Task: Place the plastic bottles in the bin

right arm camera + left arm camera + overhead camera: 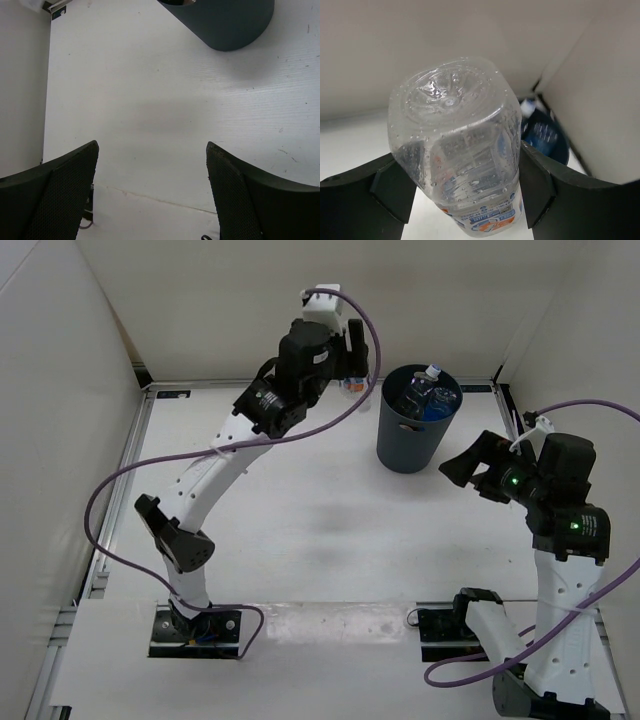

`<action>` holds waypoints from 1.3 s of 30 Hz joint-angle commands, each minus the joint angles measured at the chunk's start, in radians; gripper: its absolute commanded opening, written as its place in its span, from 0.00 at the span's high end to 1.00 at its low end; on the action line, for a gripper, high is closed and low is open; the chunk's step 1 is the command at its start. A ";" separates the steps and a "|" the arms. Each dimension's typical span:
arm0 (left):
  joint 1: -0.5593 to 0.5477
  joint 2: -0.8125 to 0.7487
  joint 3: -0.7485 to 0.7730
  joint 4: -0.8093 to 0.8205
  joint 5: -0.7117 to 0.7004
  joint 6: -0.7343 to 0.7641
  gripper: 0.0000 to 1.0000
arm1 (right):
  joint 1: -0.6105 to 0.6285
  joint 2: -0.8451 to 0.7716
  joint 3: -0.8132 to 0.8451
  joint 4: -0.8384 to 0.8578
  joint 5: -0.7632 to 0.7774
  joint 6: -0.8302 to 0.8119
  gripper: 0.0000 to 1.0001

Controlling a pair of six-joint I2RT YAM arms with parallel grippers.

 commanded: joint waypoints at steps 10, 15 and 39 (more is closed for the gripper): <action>-0.139 0.270 0.168 0.591 -0.201 0.494 0.40 | -0.010 -0.024 -0.025 0.017 -0.043 -0.015 0.11; -0.139 0.385 0.240 0.654 -0.128 0.479 0.40 | 0.025 -0.035 -0.014 0.014 -0.005 -0.029 0.11; -0.184 0.116 0.050 0.390 -0.400 0.588 0.00 | 0.046 0.011 0.034 -0.018 0.072 -0.035 0.11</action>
